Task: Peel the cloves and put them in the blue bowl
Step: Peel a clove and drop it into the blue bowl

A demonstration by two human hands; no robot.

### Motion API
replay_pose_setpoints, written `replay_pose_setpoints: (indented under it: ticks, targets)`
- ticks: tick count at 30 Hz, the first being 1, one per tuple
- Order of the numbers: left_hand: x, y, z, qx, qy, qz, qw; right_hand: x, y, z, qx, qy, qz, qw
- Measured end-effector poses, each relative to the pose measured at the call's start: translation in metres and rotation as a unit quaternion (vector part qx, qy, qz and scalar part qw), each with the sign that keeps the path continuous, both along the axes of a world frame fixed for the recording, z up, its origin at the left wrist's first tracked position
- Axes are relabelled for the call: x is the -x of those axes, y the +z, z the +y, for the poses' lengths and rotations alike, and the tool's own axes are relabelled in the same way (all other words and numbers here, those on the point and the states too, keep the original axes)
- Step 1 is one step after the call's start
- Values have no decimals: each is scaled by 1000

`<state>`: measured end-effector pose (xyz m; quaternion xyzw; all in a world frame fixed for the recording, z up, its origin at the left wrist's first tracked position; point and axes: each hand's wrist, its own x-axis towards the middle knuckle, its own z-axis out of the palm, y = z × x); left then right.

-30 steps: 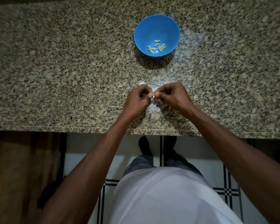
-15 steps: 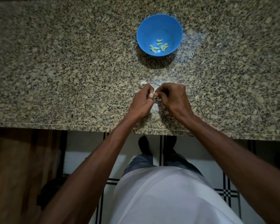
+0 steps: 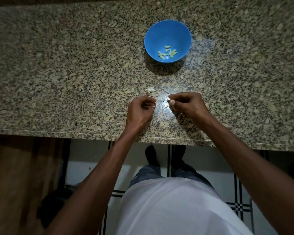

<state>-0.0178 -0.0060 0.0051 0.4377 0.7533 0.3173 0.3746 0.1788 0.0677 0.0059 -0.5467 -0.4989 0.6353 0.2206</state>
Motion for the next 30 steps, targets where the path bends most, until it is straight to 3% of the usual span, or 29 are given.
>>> replay_pose_setpoints:
  ticks: [6, 12, 20, 25, 30]
  targets:
    - [-11, 0, 0, -6, 37, 12, 999, -2, 3, 0, 21, -12, 12, 1000]
    - [-16, 0, 7, 9, -10, 13, 1000, -6, -2, -3, 9, -7, -2, 1000]
    - [-33, 9, 14, -25, 18, -150, 988, -4, 4, -7, 115, -47, 112, 986]
    - [-44, 10, 14, -28, 53, -184, 981, -7, 4, -1, 99, -49, 100, 989]
    - [-48, 8, 18, -28, 75, -156, 984, -8, -1, 3, 52, -26, 78, 995]
